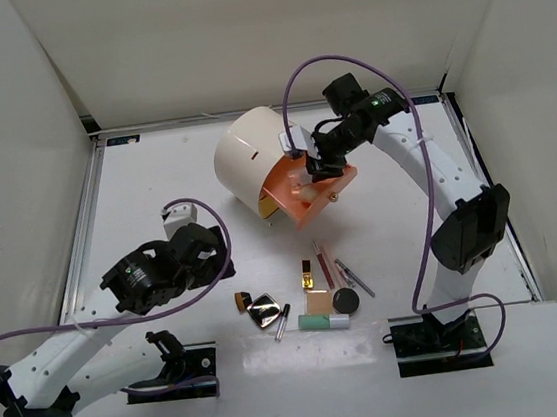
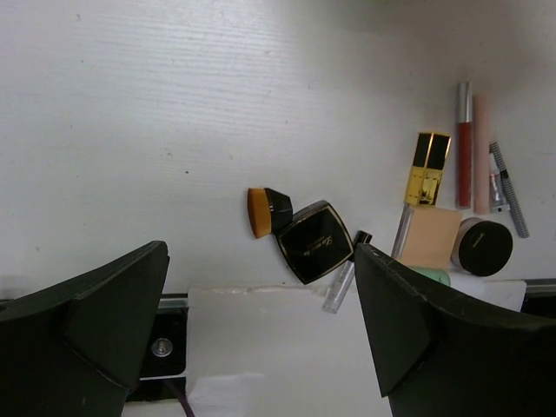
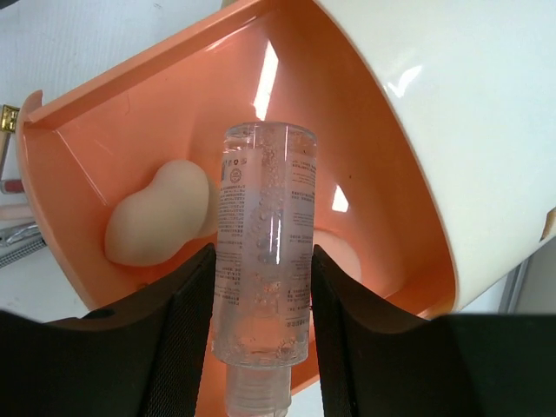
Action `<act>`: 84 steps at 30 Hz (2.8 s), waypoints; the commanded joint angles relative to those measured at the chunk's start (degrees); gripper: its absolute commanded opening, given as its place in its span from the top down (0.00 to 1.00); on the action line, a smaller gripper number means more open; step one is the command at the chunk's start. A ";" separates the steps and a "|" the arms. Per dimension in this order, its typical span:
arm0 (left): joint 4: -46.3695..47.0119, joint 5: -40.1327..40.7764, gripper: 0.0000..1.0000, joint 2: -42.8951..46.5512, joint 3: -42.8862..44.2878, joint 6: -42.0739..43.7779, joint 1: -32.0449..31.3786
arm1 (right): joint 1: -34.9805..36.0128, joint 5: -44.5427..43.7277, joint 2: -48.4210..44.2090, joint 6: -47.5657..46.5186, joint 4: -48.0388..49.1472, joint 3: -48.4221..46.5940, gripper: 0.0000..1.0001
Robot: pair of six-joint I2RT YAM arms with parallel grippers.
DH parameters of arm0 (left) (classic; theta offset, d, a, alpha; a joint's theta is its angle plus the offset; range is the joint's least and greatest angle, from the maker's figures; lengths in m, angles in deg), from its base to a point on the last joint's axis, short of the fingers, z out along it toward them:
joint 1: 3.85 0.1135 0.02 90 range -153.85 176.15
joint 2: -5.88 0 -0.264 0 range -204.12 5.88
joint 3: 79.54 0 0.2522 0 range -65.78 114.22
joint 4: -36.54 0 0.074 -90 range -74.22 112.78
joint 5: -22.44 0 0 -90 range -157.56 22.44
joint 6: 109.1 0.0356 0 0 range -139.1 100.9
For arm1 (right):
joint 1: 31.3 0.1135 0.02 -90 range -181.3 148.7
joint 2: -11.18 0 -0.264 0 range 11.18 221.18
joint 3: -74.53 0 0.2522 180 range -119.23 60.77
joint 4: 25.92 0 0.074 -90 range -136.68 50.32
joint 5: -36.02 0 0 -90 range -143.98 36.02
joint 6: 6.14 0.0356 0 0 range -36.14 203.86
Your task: Organize the makeup
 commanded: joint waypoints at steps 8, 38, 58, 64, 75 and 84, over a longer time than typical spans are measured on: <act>4.20 -4.58 0.02 2.12 -4.33 -0.59 -0.02 | 2.11 3.54 4.06 -4.55 2.76 -2.49 0.69; 10.18 -8.54 0.06 -14.57 -10.14 -3.78 -0.20 | 1.85 -50.67 -30.55 62.15 50.06 22.10 0.01; 11.94 -11.79 0.06 -25.65 -9.52 -4.36 -1.07 | 1.68 -51.04 -40.93 71.04 39.67 33.54 0.01; 14.05 -10.82 0.09 -25.48 -12.67 -7.18 -1.96 | 1.68 -51.04 -41.64 73.41 38.27 35.20 0.01; 21.43 -8.63 0.22 -25.48 -17.87 -8.86 -1.96 | 1.68 -49.11 -41.64 75.17 37.40 37.76 0.01; 20.55 -9.24 0.39 -24.43 -20.67 -11.14 -1.96 | 1.68 -49.63 -42.69 75.88 36.51 38.46 0.01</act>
